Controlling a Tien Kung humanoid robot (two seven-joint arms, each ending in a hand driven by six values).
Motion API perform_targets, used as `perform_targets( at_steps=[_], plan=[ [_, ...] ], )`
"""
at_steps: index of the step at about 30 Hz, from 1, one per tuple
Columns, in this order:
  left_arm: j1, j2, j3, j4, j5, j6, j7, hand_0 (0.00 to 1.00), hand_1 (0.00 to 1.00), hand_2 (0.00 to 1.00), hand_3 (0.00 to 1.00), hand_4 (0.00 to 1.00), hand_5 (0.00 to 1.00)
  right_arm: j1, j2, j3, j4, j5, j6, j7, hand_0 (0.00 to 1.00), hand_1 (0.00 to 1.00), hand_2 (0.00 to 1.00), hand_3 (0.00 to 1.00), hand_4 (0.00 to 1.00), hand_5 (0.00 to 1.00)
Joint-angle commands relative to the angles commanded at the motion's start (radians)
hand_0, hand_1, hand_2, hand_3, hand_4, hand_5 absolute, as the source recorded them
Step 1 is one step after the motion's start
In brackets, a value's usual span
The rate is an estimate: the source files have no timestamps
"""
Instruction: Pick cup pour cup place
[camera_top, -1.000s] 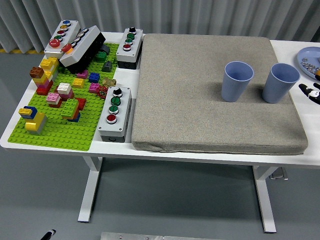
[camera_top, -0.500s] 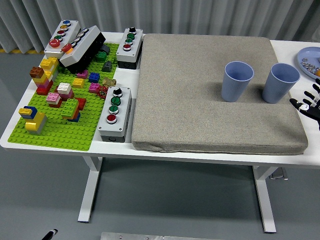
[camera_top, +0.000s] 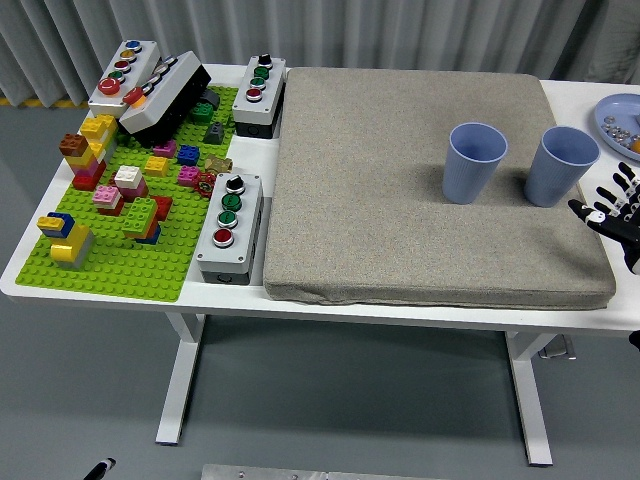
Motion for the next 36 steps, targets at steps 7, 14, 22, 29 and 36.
perform_targets(
  at_steps=[7,14,22,29,36],
  plan=[
    [-0.003,0.000,0.003,0.000,-0.002,0.000,-0.001,0.837,0.823,0.901,0.795,0.646,0.998,0.039,0.002,-0.022,-0.024,0.009,-0.015,0.008,0.972,0.889,0.982,0.981,0.891,0.286],
    [-0.008,0.000,0.005,0.000,-0.002,0.000,-0.001,0.837,0.823,0.900,0.795,0.646,0.998,0.059,0.005,-0.023,-0.036,0.012,-0.016,0.011,0.979,0.889,0.979,0.977,0.891,0.297],
    [-0.010,0.000,0.011,0.000,-0.002,-0.001,0.000,0.837,0.823,0.901,0.795,0.646,0.998,0.075,0.012,-0.029,-0.061,0.038,-0.020,0.027,0.966,0.886,0.970,0.965,0.890,0.301],
    [-0.014,0.000,0.015,0.000,-0.004,-0.002,0.001,0.838,0.824,0.900,0.794,0.645,0.998,0.082,0.025,-0.044,-0.091,0.061,-0.028,0.045,0.962,0.885,0.963,0.953,0.889,0.298],
    [-0.013,-0.001,0.023,0.000,-0.008,-0.003,0.001,0.838,0.824,0.901,0.794,0.644,0.998,0.086,0.038,-0.058,-0.107,0.080,-0.046,0.069,0.962,0.881,0.957,0.946,0.889,0.308]
  ],
)
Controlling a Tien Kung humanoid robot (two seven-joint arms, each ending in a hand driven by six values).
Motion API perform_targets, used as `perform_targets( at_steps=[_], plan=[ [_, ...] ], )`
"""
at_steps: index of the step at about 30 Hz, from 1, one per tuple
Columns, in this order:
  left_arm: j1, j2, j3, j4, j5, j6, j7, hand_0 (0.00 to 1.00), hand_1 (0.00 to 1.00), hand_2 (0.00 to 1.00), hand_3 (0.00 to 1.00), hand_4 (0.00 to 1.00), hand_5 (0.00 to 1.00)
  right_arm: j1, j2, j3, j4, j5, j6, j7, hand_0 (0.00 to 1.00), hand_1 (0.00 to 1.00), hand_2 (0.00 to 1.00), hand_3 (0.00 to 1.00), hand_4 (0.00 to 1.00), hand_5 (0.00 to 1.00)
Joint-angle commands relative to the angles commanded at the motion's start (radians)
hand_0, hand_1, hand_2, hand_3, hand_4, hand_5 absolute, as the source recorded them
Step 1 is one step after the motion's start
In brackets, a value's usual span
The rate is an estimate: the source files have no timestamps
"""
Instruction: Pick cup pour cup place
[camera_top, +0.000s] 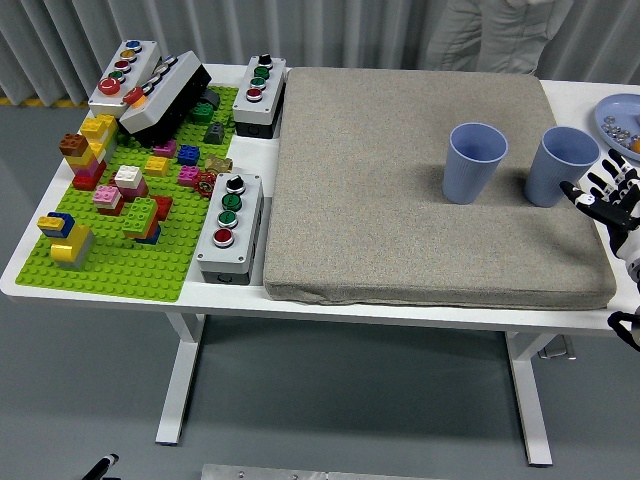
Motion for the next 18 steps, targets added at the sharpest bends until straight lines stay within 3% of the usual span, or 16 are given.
perform_targets(
  at_steps=[18],
  plan=[
    [-0.003,0.002,0.031,0.000,-0.014,-0.003,-0.001,0.837,0.824,0.899,0.794,0.643,0.998,0.030,0.024,-0.046,-0.043,0.022,-0.009,0.023,0.953,0.878,0.953,0.941,0.887,0.341]
  ],
)
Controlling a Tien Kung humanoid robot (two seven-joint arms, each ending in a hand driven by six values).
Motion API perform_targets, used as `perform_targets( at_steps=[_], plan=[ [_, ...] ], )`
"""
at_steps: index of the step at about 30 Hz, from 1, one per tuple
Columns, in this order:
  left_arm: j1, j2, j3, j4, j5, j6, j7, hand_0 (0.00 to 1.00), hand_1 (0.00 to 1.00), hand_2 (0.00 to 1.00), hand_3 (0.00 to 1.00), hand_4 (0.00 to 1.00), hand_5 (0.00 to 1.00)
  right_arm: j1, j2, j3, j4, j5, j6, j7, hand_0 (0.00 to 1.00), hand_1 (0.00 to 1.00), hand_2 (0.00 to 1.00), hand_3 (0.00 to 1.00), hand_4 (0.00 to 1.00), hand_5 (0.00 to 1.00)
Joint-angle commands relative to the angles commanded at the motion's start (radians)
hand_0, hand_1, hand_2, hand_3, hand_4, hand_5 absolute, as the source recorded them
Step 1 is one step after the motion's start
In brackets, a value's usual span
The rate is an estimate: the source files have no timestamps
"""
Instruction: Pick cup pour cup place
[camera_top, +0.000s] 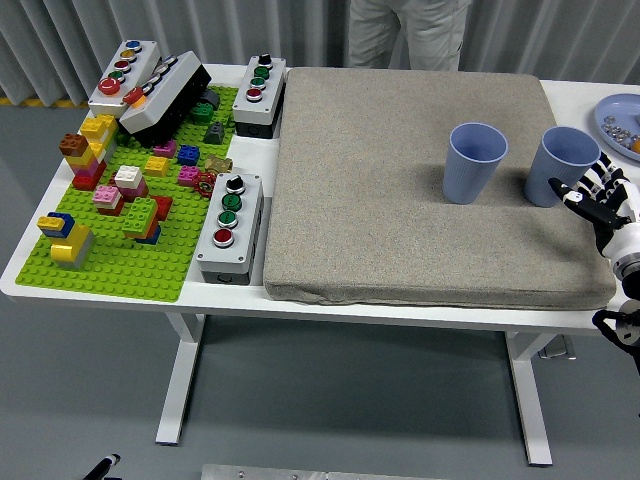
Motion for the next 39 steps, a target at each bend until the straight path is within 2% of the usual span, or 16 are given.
perform_targets(
  at_steps=[20,39],
  plan=[
    [-0.011,-0.005,0.026,0.000,-0.011,-0.001,-0.004,0.838,0.824,0.898,0.792,0.645,0.998,0.058,0.018,-0.039,-0.071,0.013,0.007,0.006,0.950,0.877,0.949,0.936,0.884,0.351],
    [-0.026,-0.006,0.040,0.000,-0.019,-0.001,-0.009,0.838,0.825,0.899,0.793,0.644,0.998,0.104,0.018,-0.037,-0.105,0.015,0.012,0.005,0.949,0.874,0.945,0.925,0.880,0.361]
  ],
)
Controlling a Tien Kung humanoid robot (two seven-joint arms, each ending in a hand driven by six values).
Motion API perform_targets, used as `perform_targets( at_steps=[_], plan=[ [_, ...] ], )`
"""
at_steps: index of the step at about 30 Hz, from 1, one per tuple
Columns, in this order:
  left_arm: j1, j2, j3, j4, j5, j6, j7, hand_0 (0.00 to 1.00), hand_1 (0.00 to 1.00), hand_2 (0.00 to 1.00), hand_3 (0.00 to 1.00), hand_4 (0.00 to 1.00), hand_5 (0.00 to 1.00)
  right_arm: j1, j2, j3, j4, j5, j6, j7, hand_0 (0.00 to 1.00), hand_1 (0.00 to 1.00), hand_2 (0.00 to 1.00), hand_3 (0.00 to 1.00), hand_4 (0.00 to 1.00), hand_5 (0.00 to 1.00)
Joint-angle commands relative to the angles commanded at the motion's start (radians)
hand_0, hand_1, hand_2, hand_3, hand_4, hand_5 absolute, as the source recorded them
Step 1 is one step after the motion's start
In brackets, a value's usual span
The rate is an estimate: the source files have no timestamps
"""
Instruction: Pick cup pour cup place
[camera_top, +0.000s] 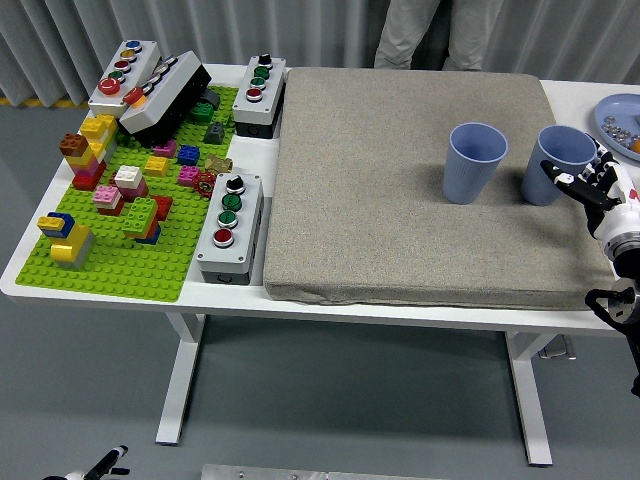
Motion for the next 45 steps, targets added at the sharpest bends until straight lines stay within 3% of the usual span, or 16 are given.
perform_targets(
  at_steps=[24,25,30,31,45],
  plan=[
    [0.000,0.001,0.004,0.000,0.005,0.001,-0.002,0.838,0.825,0.899,0.793,0.646,0.998,0.007,0.015,0.002,-0.024,0.014,-0.001,0.007,0.944,0.869,0.942,0.916,0.877,0.371],
    [0.000,0.001,0.004,0.000,0.005,0.001,-0.001,0.838,0.825,0.898,0.792,0.646,0.998,0.007,0.015,0.002,-0.024,0.015,-0.002,0.007,0.891,0.794,0.818,0.820,0.869,0.354],
    [0.001,0.002,0.006,0.000,0.004,0.000,-0.002,0.838,0.825,0.898,0.792,0.646,0.998,0.005,0.017,0.000,-0.023,0.020,-0.007,0.015,0.891,0.794,0.818,0.820,0.869,0.354],
    [0.001,0.002,0.006,0.000,0.003,0.001,-0.002,0.837,0.825,0.899,0.792,0.646,0.998,0.004,0.018,-0.001,-0.023,0.022,-0.008,0.016,0.834,0.689,0.604,0.696,0.718,0.143],
    [-0.001,0.003,0.006,0.000,0.001,0.000,-0.001,0.838,0.825,0.898,0.792,0.646,0.998,0.004,0.018,0.005,-0.019,0.028,-0.014,0.017,0.826,0.700,0.610,0.698,0.728,0.165]
  ],
)
